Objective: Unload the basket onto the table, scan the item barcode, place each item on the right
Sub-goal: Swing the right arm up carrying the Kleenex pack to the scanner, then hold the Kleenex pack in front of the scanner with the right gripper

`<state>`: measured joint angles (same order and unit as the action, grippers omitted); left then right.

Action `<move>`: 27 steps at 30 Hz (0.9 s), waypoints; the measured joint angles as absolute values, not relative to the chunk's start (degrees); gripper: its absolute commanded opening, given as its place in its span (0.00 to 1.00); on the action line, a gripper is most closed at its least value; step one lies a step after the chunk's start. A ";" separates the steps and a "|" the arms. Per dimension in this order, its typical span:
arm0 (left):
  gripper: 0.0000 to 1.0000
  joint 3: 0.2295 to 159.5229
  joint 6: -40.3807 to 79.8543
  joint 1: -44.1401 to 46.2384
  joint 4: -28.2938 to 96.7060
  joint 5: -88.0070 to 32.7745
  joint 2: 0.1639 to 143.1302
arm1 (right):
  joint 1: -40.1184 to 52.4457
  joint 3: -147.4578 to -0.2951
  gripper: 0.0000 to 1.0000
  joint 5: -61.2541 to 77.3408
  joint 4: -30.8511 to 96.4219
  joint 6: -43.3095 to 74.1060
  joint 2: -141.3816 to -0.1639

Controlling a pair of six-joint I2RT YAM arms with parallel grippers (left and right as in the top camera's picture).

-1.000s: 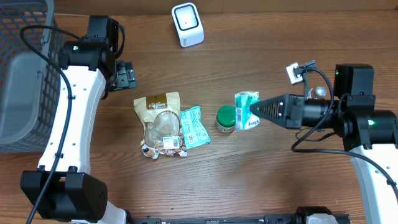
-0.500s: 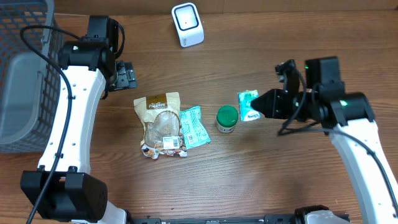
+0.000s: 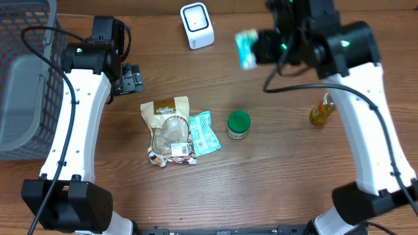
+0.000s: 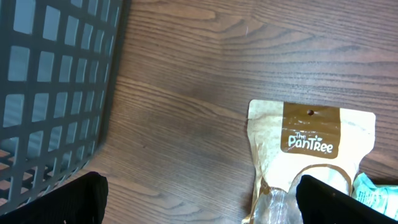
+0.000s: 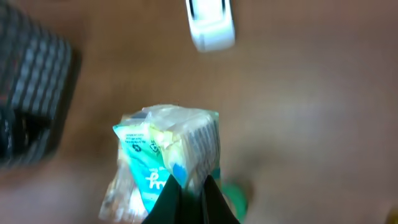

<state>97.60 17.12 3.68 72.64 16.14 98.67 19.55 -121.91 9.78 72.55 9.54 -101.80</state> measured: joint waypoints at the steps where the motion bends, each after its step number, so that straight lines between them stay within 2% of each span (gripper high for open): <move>1: 1.00 97.60 17.12 3.68 72.66 16.12 98.67 | 20.51 -122.50 0.04 7.66 69.69 8.88 -102.83; 13: 1.00 97.60 17.10 3.66 72.64 16.14 98.67 | 26.06 -122.78 0.04 -7.01 44.73 -6.46 -116.81; 21: 1.00 97.60 17.10 3.66 72.64 16.14 98.67 | 28.01 -122.78 0.04 -10.63 29.21 -21.47 -128.92; 27: 1.00 97.60 17.10 3.66 72.66 16.14 98.67 | 28.97 -122.78 0.04 -15.14 16.29 -26.70 -136.86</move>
<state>97.60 17.10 3.66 72.66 16.14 98.67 28.97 -122.78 -15.14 16.29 -26.70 -136.86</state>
